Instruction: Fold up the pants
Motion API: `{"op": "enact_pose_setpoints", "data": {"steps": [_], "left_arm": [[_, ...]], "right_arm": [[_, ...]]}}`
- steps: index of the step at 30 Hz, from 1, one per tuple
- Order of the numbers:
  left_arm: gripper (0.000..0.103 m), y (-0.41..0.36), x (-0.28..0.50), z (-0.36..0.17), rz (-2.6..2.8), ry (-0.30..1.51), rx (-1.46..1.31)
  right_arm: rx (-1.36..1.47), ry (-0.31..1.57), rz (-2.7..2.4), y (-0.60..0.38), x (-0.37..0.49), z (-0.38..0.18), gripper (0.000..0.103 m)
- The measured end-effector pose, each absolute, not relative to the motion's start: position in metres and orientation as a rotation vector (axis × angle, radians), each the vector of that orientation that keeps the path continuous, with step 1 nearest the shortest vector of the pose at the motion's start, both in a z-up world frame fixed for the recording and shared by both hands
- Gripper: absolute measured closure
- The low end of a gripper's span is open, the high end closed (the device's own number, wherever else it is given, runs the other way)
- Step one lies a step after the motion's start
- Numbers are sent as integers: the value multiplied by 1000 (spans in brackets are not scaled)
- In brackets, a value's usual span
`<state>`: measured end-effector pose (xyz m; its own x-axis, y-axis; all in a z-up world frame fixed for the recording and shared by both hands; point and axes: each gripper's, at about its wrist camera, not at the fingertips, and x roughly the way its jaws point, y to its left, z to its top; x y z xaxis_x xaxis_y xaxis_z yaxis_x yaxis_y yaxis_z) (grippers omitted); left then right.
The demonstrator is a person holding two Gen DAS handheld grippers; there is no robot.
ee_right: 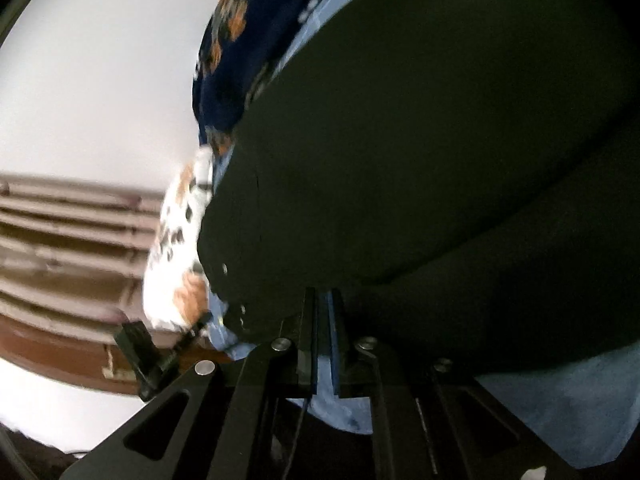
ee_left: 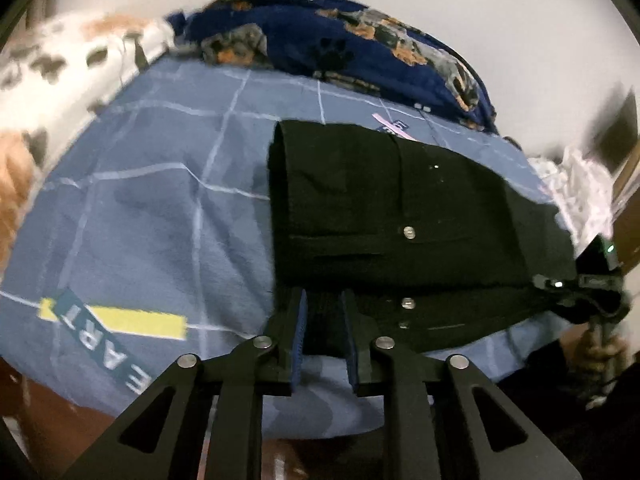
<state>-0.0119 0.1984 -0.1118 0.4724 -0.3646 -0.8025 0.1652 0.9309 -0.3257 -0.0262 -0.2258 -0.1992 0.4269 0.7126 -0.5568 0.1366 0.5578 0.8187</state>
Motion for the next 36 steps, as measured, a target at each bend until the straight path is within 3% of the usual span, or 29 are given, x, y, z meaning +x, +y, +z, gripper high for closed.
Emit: {"op": "enact_pose_setpoints", "data": {"steps": [3, 5, 7, 12, 19, 28, 36], "left_arm": [[81, 198, -7, -114, -370, 1078, -317], [81, 197, -10, -109, -412, 1046, -363], [76, 192, -10, -107, -457, 1041, -393], [74, 179, -2, -119, -498, 1102, -479], [74, 185, 2, -133, -476, 1165, -607], [70, 194, 15, -146, -442, 1172, -726], [59, 193, 34, -150, -432, 1125, -873]], "right_arm": [[960, 1062, 390, -245, -26, -199, 93], [1003, 1032, 358, -260, -29, -200, 86], [1048, 1016, 338, -273, -31, -204, 73], [1080, 1018, 353, -268, -23, -212, 71], [1031, 1063, 479, -230, -11, -208, 56], [997, 1102, 459, -230, -21, -203, 56], [1051, 1085, 414, -247, -28, -208, 56]]}}
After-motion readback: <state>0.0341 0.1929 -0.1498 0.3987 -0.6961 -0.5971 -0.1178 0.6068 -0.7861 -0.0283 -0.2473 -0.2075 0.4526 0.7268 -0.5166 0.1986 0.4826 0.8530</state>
